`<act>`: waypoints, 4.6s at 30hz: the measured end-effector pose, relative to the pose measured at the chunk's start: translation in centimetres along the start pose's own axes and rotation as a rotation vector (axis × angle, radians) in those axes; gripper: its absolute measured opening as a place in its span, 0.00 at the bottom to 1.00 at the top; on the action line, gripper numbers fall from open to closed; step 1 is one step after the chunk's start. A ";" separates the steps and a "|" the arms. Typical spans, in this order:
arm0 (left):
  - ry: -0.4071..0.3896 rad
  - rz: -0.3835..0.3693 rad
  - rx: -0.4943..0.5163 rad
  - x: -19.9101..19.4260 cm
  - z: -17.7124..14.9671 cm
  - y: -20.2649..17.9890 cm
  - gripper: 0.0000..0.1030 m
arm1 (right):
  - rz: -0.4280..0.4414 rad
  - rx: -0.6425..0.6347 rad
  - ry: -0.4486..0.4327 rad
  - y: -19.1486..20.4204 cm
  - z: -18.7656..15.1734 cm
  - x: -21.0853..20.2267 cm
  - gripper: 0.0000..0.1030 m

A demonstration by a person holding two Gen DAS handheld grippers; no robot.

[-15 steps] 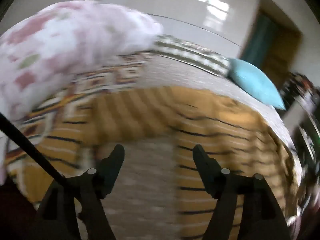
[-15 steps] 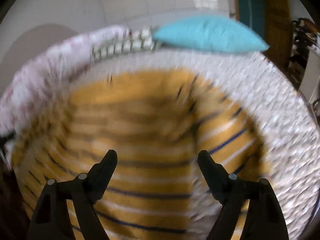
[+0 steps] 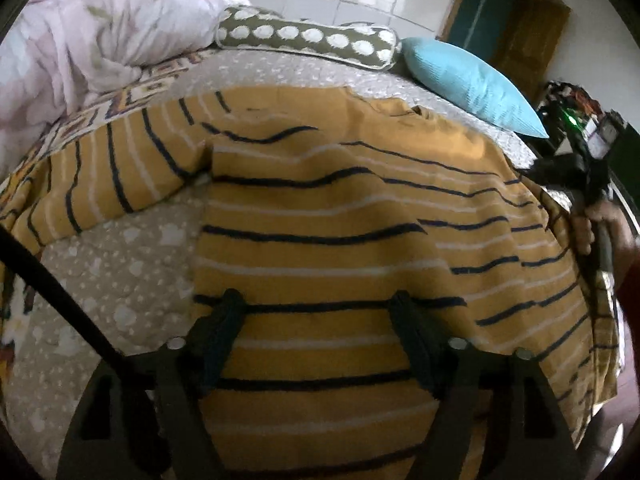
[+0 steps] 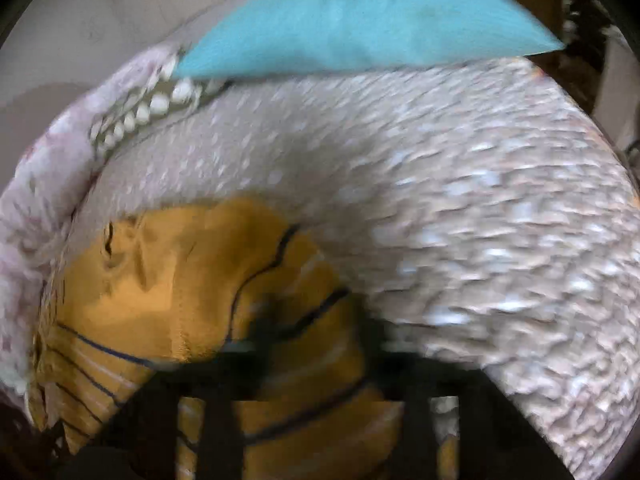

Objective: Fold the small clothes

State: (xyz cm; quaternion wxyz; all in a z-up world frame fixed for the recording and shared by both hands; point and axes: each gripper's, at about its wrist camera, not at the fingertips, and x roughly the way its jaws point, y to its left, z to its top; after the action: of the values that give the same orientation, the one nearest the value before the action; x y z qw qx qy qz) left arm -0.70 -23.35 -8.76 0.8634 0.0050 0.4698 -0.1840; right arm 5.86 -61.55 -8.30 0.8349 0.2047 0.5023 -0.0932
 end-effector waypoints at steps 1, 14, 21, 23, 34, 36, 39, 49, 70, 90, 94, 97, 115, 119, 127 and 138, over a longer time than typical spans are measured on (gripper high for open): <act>0.001 0.004 0.014 0.1 0.0 -0.1 0.80 | -0.061 -0.030 -0.013 0.5 0.4 -0.1 0.10; -0.056 0.019 0.102 -1.0 -1.9 -1.3 0.85 | -0.043 0.039 -0.227 2.2 -3.5 -9.6 0.08; -0.030 0.038 0.048 -3.5 -2.0 -1.3 0.85 | 0.122 0.049 -0.231 0.1 -13.4 -15.7 0.25; -0.046 -0.008 0.027 -5.9 -2.6 -1.2 0.85 | 0.110 0.098 -0.263 -0.8 -16.6 -17.2 0.26; -0.169 -0.010 0.037 -13.9 -5.0 -2.1 0.85 | 0.039 0.230 -0.205 -8.4 -25.1 -20.9 0.57; -0.147 -0.015 0.032 -13.8 -5.0 -2.1 0.85 | 0.044 0.227 -0.184 -7.8 -26.6 -20.3 0.59; -0.121 -0.021 0.022 -13.6 -5.3 -1.9 0.85 | 0.007 0.178 -0.215 -6.2 -29.3 -19.7 0.59; -0.098 -0.036 0.024 -13.1 -6.4 -1.8 0.85 | -0.085 -0.309 -0.208 1.8 -35.7 -18.6 0.60; -0.096 -0.050 -0.084 -13.7 -6.2 0.5 0.85 | -0.324 0.346 -0.551 -22.3 -22.4 -31.0 0.08; -0.215 0.011 -0.154 -17.0 -7.1 6.8 0.85 | 0.305 0.048 -0.265 7.9 -8.9 -17.2 0.09; -0.243 0.028 -0.182 -17.6 -7.4 9.5 0.85 | 0.371 -0.022 -0.166 16.5 -7.3 -10.7 0.09; -0.261 0.051 -0.194 -17.8 -7.8 11.3 0.85 | 0.375 -0.058 -0.104 21.4 -6.4 -6.1 0.09; -0.266 0.095 -0.379 -16.9 -9.3 18.8 0.85 | 0.441 -0.322 -0.035 32.5 -9.3 -3.5 0.49; -0.250 0.093 -0.480 -15.8 -8.6 21.9 0.85 | 0.407 -0.356 -0.064 29.0 -12.3 -6.5 0.51; -0.141 0.303 -0.148 -12.0 -5.4 21.1 0.83 | 0.332 -0.328 -0.096 20.7 -16.7 -10.0 0.55; -0.250 0.493 -0.489 -17.1 1.7 33.5 0.12 | 0.260 -0.215 -0.140 14.4 -18.2 -10.2 0.55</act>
State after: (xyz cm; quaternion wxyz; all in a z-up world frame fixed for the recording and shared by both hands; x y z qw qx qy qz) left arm 3.05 12.96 0.56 0.9081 -0.1111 0.3756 0.1480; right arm -8.39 -41.17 -3.30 0.8900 0.1704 0.4193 0.0556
